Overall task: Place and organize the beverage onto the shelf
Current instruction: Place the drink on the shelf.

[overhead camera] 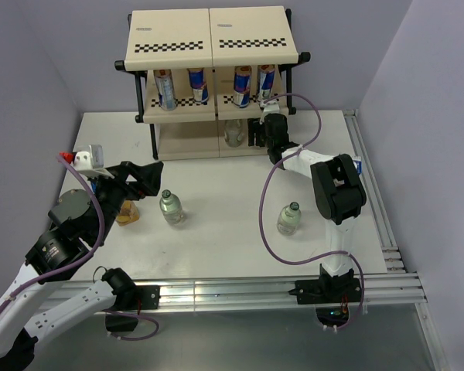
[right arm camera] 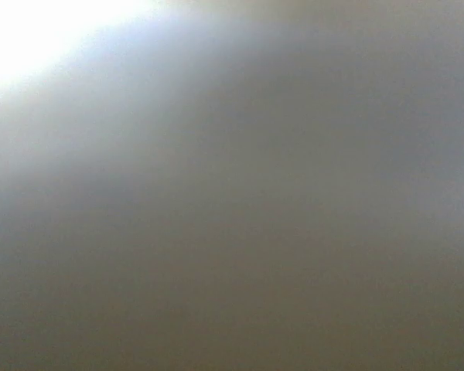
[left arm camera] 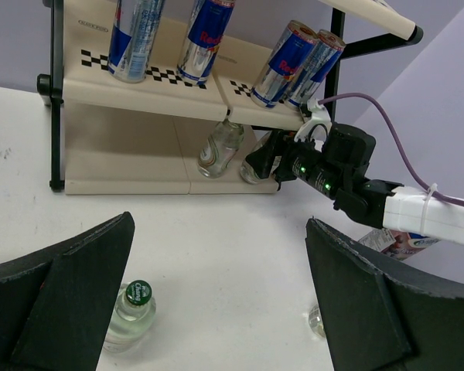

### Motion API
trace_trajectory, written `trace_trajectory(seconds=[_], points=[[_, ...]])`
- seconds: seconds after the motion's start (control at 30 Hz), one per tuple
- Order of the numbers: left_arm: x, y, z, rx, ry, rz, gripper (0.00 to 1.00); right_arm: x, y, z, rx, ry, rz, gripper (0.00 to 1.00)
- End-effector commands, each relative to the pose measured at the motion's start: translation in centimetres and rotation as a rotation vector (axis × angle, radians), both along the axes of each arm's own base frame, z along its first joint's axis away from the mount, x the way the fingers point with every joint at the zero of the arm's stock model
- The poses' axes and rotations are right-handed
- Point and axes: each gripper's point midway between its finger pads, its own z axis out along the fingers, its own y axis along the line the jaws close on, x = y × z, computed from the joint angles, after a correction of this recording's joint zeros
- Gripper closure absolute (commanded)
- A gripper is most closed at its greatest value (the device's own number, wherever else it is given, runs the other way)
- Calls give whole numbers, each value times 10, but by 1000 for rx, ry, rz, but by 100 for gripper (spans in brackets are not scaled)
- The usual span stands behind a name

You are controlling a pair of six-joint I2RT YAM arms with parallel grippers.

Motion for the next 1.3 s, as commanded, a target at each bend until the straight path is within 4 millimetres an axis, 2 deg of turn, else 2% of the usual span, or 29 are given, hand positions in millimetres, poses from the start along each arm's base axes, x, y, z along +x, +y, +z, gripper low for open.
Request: trace_trajectory(seconds=[0.0, 0.53, 0.9, 1.2, 1.27], points=[[1, 1, 8, -10, -30, 1, 1, 29, 10, 52, 179, -119, 12, 30], [0, 1, 8, -10, -30, 1, 1, 29, 12, 49, 204, -89, 44, 23], [0, 1, 9, -8, -31, 2, 1, 29, 11, 43, 216, -58, 55, 22], [1, 0, 9, -6, -33, -2, 1, 27, 5, 46, 233, -71, 44, 36], [1, -1, 9, -7, -31, -2, 1, 26, 2, 46, 244, -75, 23, 44]])
